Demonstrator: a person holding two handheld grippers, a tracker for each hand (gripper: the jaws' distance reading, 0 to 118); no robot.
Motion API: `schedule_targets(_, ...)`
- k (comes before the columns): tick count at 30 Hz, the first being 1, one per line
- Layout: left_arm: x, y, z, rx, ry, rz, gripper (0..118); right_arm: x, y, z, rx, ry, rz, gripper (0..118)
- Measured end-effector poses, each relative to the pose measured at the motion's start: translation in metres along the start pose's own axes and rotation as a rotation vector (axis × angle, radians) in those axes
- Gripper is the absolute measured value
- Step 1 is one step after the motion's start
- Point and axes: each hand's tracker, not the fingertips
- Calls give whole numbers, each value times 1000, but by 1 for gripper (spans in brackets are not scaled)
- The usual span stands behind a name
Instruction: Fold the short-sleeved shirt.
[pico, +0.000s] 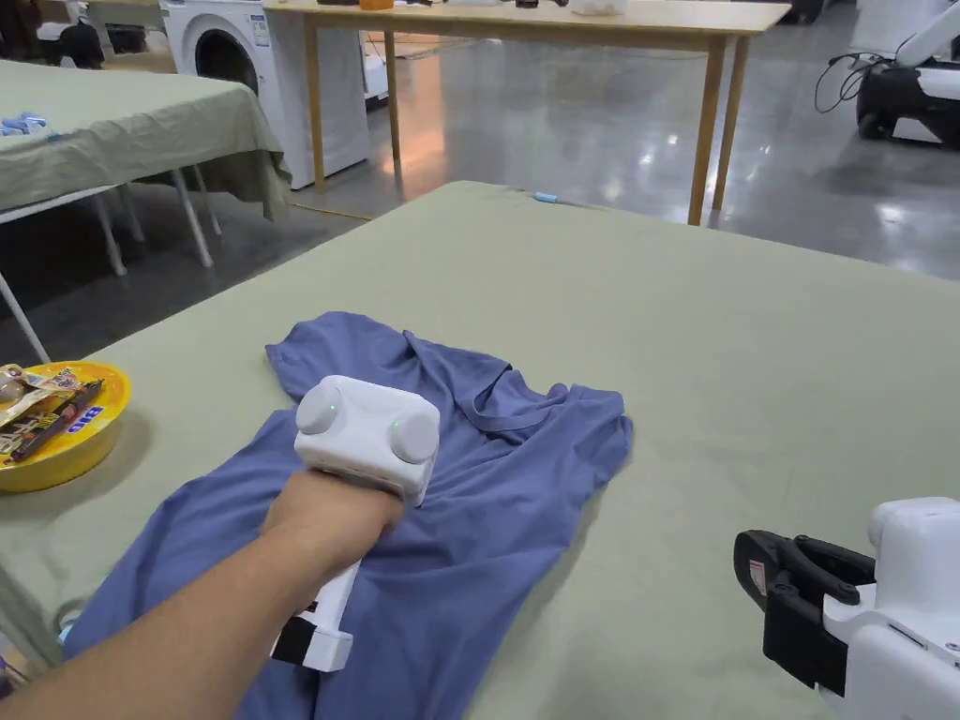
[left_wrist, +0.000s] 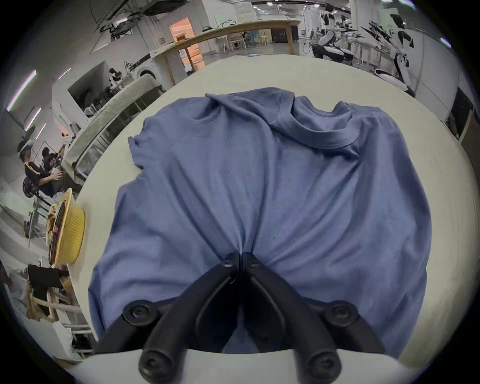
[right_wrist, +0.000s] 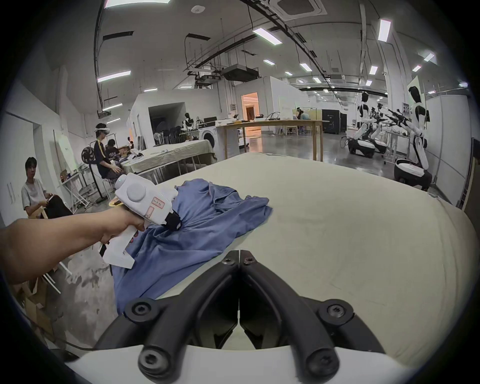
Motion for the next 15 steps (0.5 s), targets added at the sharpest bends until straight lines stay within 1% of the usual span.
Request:
schedule_targets(4, -7, 5, 28, 60, -42, 19, 0, 1, 0, 4, 7, -4, -14, 0)
schedule_targets(10, -23, 20, 86, 126, -147, 56, 0, 0, 6, 22, 48, -5, -28, 0)
schedule_targets(15, -8, 23, 153, 202, -230, 49, 0, 4, 11, 43, 92, -19, -42, 0)
